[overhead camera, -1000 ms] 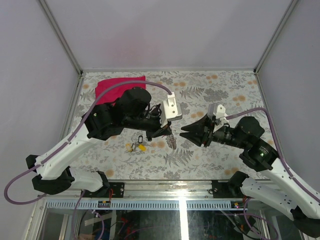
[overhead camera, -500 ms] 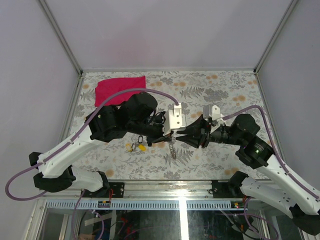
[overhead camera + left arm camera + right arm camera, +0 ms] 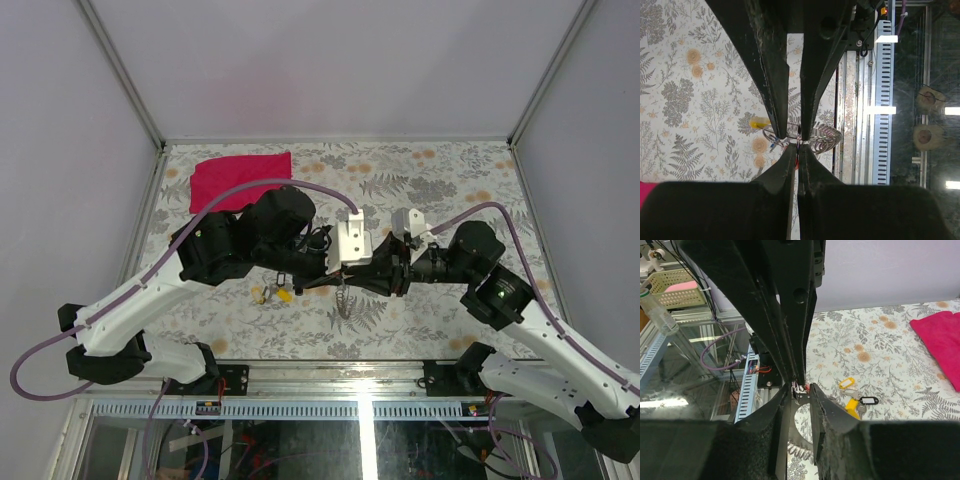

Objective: Put the keys on the keyring

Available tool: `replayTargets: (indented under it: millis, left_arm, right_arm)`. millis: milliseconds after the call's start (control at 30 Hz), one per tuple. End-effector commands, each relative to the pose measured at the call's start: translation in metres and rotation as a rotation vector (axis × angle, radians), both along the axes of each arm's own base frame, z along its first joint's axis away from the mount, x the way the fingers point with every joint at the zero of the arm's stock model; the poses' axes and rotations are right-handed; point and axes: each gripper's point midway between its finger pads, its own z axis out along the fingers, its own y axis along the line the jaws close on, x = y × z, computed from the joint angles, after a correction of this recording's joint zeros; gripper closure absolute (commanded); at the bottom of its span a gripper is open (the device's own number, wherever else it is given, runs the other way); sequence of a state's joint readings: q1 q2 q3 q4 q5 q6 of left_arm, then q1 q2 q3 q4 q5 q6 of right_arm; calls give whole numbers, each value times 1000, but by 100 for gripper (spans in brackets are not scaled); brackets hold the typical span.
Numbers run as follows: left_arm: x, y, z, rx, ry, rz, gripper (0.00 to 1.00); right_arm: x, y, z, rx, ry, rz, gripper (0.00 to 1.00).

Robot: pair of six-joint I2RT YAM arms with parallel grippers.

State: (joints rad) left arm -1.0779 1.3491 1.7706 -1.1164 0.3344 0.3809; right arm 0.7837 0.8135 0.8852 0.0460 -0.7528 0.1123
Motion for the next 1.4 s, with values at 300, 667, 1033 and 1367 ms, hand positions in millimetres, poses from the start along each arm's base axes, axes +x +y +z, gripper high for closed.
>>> replayTargets:
  millis: [300,667,1033,1367]
  left_arm:
    - [0,-4,25,-83,-43,0,99]
    - [-17,0,62,-363,-42,18,67]
    - [-35,1,94,-619,-16,-15,66]
    - [-42,-3,94,-628,-10,-69,68]
  right_arm:
    - [-5,0,27,37,-38,24,100]
    - [-23,-15,63,176,-115,28,100]
    - [-44,-21,82,241,-150,116,100]
    - [-51,-22,90,263,-152,156,100]
